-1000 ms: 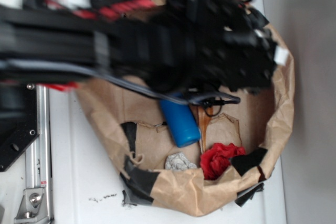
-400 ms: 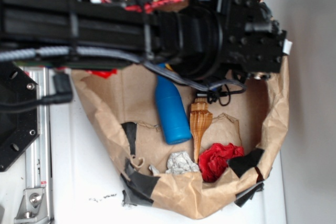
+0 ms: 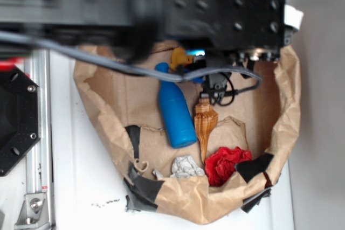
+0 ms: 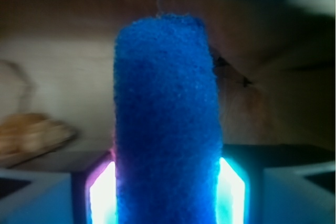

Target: Grab the blue sponge.

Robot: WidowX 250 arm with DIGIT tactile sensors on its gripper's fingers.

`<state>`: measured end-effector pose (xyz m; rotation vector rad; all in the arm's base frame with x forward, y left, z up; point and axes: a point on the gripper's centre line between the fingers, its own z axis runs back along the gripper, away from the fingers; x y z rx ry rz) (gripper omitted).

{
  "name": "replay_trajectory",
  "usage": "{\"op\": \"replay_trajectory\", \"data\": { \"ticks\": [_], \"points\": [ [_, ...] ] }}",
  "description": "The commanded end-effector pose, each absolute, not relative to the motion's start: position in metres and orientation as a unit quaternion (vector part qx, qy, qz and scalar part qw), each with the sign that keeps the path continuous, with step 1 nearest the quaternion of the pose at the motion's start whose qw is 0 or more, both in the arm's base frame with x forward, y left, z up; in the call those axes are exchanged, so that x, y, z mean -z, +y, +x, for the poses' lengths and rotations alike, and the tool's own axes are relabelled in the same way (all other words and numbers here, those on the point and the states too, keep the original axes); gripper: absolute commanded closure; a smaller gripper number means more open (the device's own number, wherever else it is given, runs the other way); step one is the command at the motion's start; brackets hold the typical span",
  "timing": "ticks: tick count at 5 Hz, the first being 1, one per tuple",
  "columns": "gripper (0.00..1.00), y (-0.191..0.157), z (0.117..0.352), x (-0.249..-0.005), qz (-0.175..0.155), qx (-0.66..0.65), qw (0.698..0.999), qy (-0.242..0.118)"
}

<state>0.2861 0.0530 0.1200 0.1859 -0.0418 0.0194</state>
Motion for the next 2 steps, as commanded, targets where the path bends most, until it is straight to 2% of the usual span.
{"op": "replay_trajectory", "data": {
  "ticks": [1,2],
  "points": [
    [1.0,0.0251,0.2839,-0.1669,0.053,-0.004,0.998,-0.036],
    [1.0,0.0176,0.2795,-0.1616,0.041,0.001,0.999,-0.023]
  ]
}}
